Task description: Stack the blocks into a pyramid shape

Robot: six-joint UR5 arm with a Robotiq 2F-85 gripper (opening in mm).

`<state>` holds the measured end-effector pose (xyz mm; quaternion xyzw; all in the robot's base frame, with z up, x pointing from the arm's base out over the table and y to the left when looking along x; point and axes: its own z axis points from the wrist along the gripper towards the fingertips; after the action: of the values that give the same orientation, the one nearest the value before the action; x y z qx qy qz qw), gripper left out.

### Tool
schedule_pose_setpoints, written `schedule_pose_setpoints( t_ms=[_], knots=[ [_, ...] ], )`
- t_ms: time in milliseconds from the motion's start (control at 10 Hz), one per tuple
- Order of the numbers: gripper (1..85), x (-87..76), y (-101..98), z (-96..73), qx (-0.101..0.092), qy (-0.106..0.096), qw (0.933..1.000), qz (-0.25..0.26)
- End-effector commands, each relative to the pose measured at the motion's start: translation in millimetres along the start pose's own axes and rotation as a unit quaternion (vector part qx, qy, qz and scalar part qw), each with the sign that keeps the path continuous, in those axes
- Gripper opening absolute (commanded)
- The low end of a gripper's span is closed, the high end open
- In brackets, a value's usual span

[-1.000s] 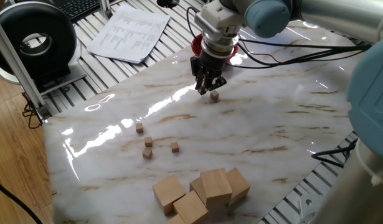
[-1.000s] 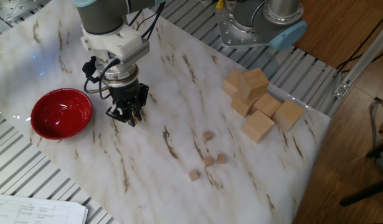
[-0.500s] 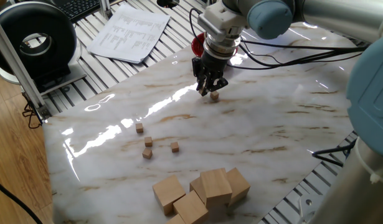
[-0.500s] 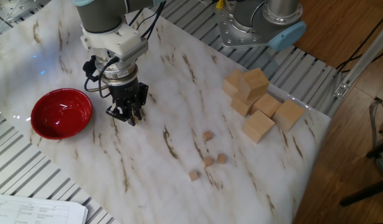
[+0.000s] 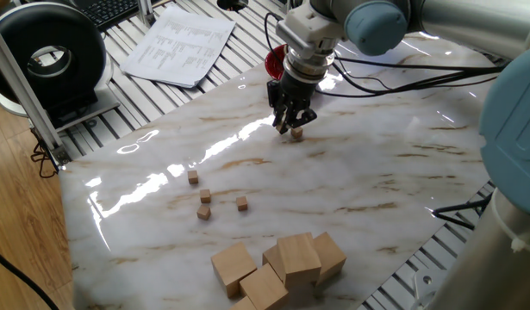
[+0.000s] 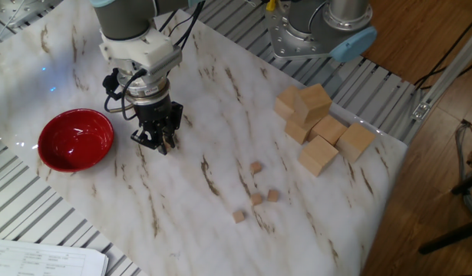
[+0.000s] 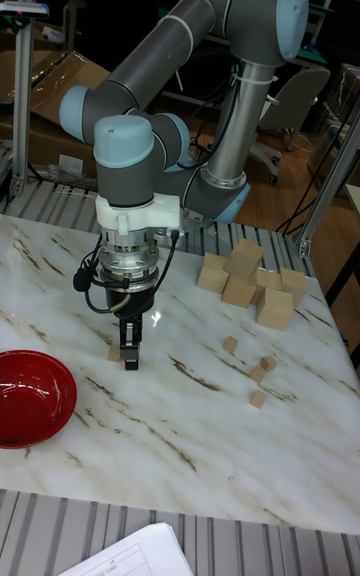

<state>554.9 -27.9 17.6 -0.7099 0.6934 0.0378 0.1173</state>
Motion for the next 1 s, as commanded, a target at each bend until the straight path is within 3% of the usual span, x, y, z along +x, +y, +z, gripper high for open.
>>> schedule_pose_setpoints(
  t_ms=[0, 900],
  knots=[
    [12.0, -0.6, -1.3, -0.8, 0.003, -0.006, 1.0, 0.004],
    [12.0, 3.6, 5.0, 2.9, 0.0, -0.01, 1.0, 0.001]
  ],
)
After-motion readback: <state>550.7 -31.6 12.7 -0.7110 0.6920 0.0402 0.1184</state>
